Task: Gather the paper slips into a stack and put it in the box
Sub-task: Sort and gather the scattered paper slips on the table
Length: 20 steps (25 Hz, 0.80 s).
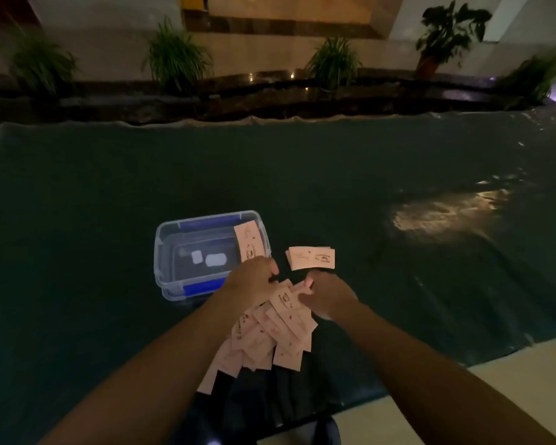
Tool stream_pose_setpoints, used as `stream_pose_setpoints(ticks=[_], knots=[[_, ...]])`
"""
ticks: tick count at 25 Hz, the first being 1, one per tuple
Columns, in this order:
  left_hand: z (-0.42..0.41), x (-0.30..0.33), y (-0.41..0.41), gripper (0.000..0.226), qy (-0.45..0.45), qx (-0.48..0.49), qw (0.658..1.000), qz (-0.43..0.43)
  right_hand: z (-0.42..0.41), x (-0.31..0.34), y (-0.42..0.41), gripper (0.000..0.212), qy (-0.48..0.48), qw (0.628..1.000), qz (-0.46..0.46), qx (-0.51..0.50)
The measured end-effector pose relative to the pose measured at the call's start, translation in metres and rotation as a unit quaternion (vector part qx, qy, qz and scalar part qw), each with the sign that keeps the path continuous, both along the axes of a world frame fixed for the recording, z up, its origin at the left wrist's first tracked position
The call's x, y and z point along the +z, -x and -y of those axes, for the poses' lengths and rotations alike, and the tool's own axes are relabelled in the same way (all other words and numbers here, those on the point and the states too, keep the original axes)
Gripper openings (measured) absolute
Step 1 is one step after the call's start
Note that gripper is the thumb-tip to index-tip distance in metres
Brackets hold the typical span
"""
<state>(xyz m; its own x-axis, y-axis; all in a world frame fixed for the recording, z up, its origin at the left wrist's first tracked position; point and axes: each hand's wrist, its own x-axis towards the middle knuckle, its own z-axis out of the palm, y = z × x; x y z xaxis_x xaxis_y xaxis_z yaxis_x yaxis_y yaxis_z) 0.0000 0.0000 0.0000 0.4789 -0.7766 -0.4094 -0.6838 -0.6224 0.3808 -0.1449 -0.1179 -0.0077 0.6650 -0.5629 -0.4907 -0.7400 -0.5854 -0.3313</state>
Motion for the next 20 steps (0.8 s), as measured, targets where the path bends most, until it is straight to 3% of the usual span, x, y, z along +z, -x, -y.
stream_pose_setpoints(ticks=[3, 8, 15, 20], knots=[[-0.006, -0.017, 0.006, 0.035, 0.008, -0.096, 0.995, 0.02, -0.013, -0.023, 0.007, 0.05, -0.023, 0.999, -0.043, -0.02], [-0.018, -0.048, 0.016, 0.072, 0.019, -0.05, 0.998, -0.042, -0.025, -0.044, 0.023, 0.093, -0.037, 0.996, -0.075, -0.039], [-0.019, -0.064, 0.028, 0.098, 0.017, -0.085, 0.996, -0.019, -0.019, -0.044, 0.03, 0.08, 0.021, 0.996, -0.079, 0.031], [-0.016, -0.075, 0.039, 0.084, 0.018, -0.044, 0.999, -0.023, -0.005, -0.038, 0.031, 0.08, 0.017, 0.997, -0.08, 0.015]])
